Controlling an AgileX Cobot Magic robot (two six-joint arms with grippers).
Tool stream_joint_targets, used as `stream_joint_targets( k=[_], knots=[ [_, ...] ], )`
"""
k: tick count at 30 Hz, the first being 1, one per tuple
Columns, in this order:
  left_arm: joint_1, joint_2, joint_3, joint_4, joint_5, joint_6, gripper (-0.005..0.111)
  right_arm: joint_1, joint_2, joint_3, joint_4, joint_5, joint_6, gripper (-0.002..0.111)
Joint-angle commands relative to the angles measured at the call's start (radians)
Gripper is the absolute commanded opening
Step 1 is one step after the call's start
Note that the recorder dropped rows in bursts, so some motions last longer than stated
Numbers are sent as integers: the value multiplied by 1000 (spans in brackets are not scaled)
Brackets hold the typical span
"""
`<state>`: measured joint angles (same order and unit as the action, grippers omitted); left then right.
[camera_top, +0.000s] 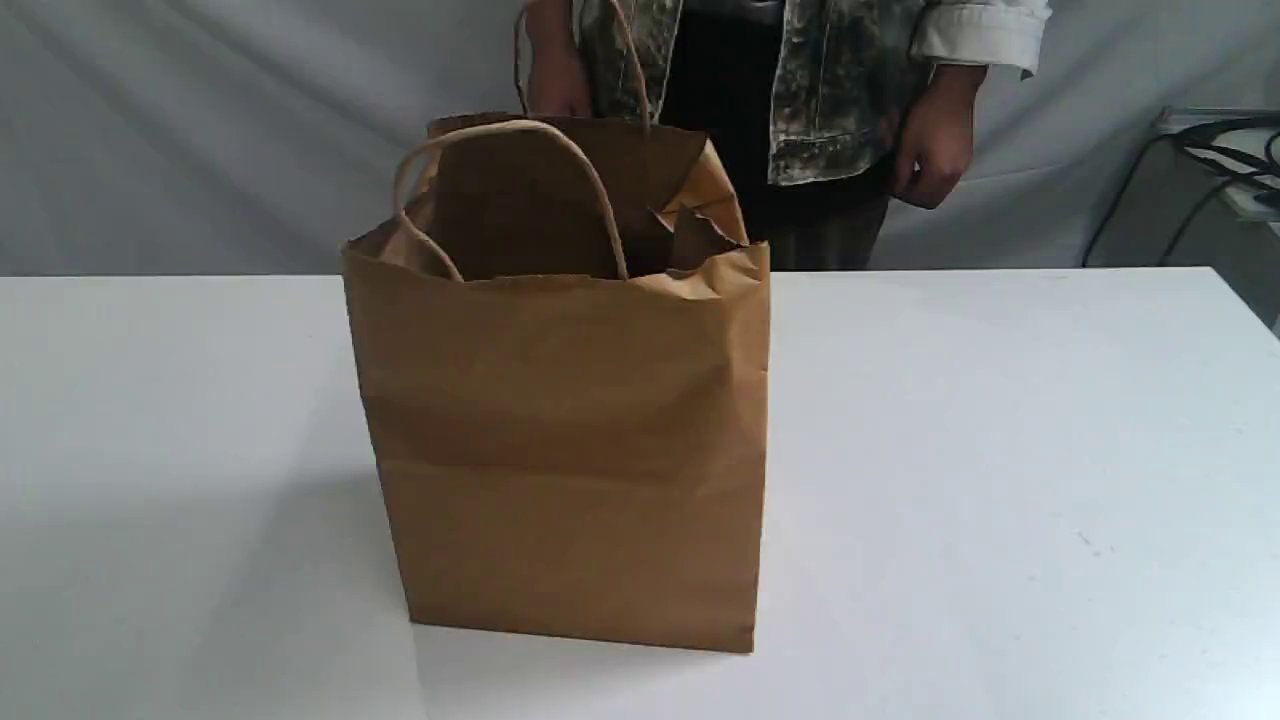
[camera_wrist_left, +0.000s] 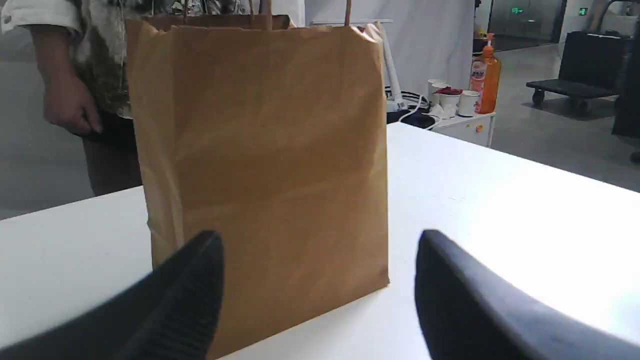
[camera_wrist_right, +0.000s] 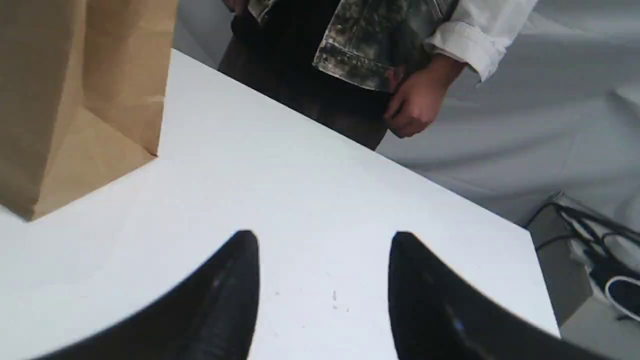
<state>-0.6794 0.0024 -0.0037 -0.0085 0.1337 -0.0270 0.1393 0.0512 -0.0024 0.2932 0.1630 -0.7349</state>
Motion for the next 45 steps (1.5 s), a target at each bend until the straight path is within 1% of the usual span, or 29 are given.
stream_joint_targets(
  k=[1, 7, 9, 12, 14, 18, 23, 26, 29, 37, 40, 45],
  knots=[
    [1, -2, 4, -7, -3, 3, 58, 1, -51, 2, -18, 91, 65, 41],
    [1, -2, 4, -7, -3, 3, 58, 1, -51, 2, -27, 88, 294, 41],
    [1, -2, 4, -7, -3, 3, 58, 1, -51, 2, -85, 92, 397, 41],
    [1, -2, 4, -7, -3, 3, 58, -1, -51, 2, -220, 143, 709, 41],
    [1, -2, 4, -7, -3, 3, 58, -1, -51, 2, -263, 146, 822, 41],
    [1, -2, 4, -7, -3, 3, 58, -18, -51, 2, -293, 141, 830, 41],
    [1, -2, 4, -7, -3, 3, 58, -112, -51, 2, -345, 141, 828, 41],
    [1, -2, 4, -7, -3, 3, 58, -140, -51, 2, -387, 140, 812, 41],
    [1, -2, 4, -7, -3, 3, 58, -143, -51, 2, -434, 140, 810, 41],
    [1, -2, 4, -7, -3, 3, 58, -108, -51, 2, -449, 140, 810, 41],
    [1, -2, 4, -7, -3, 3, 58, -129, -51, 2, -512, 140, 810, 41],
    [1, -2, 4, -7, -3, 3, 58, -153, -51, 2, -522, 137, 809, 41]
  ],
)
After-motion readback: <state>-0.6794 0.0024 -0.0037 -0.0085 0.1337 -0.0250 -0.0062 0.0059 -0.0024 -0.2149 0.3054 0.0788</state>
